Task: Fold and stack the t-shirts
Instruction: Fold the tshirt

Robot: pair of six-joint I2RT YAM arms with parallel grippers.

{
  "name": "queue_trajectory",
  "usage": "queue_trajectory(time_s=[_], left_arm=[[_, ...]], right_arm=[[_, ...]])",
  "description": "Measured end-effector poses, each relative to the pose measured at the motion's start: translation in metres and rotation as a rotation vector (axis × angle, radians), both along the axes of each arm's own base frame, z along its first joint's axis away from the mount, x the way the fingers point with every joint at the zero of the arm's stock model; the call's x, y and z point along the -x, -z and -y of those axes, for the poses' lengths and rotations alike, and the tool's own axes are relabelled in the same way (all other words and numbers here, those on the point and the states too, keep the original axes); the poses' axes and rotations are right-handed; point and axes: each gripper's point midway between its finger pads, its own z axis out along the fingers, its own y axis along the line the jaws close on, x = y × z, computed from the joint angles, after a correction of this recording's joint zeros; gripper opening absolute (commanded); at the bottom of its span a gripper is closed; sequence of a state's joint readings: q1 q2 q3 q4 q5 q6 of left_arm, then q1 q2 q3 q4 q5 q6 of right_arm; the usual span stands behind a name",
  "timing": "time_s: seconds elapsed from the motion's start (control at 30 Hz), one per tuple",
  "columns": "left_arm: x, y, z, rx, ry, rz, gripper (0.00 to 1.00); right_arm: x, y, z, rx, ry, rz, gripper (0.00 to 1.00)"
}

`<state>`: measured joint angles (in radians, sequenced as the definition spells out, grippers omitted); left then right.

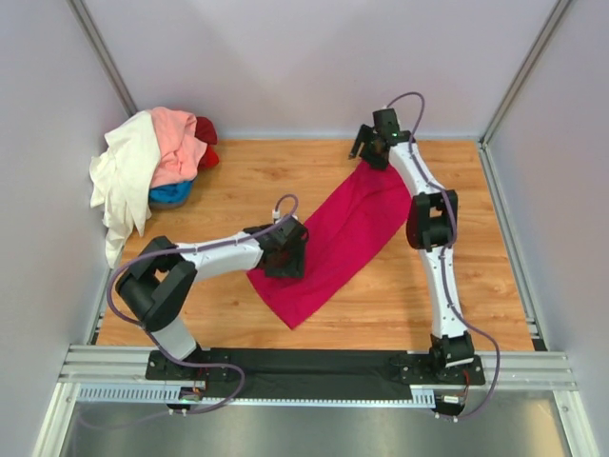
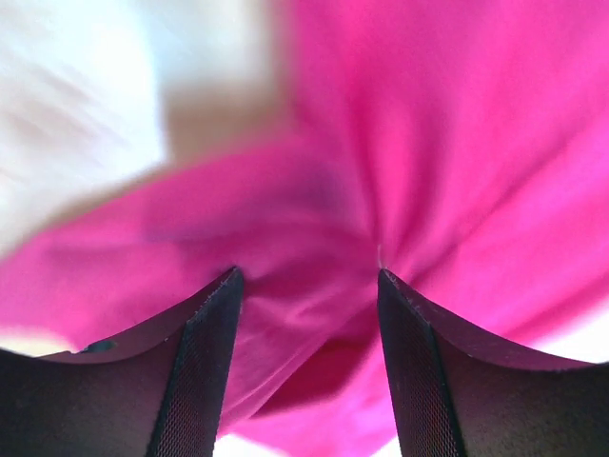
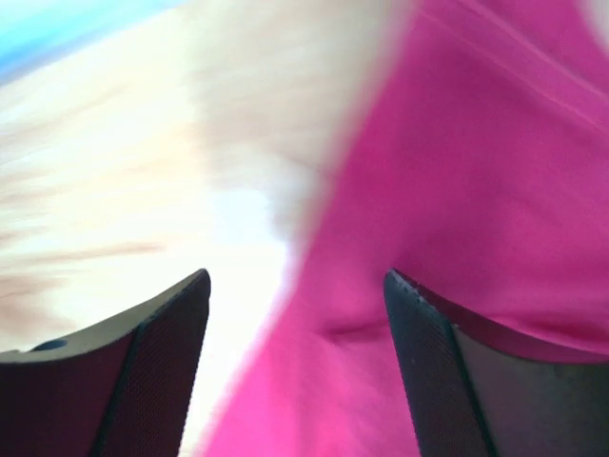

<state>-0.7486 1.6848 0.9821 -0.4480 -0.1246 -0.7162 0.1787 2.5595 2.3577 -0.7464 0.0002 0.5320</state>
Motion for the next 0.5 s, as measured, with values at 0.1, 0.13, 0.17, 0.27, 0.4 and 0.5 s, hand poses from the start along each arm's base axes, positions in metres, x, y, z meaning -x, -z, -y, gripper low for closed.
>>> queue_trajectory(time_s=[0.1,0.13,0.17,0.27,0.4,0.5], left_arm=[[0.044,-0.003,0.03,0.055,0.065,-0.061,0.68],[0.058,-0.004,0.039,0.063,0.091,-0.082,0.68],[0.073,-0.005,0.047,0.066,0.116,-0.103,0.69],[0.105,-0.021,0.057,0.073,0.169,-0.131,0.74],[0.113,-0.084,0.053,0.137,0.17,-0.035,0.82],[0.094,-0.143,0.052,0.192,0.152,0.121,0.89]], right_arm=[[-0.025,-0.009,-0.062,-0.11,-0.157,0.105,0.81],[-0.02,-0.008,-0.082,-0.142,-0.209,0.108,0.81],[-0.014,-0.008,-0.102,-0.17,-0.258,0.112,0.81],[0.0,-0.01,-0.149,-0.237,-0.386,0.137,0.82],[0.01,-0.044,-0.181,-0.289,-0.515,0.215,0.84],[0.016,-0.097,-0.168,-0.287,-0.524,0.305,0.85]])
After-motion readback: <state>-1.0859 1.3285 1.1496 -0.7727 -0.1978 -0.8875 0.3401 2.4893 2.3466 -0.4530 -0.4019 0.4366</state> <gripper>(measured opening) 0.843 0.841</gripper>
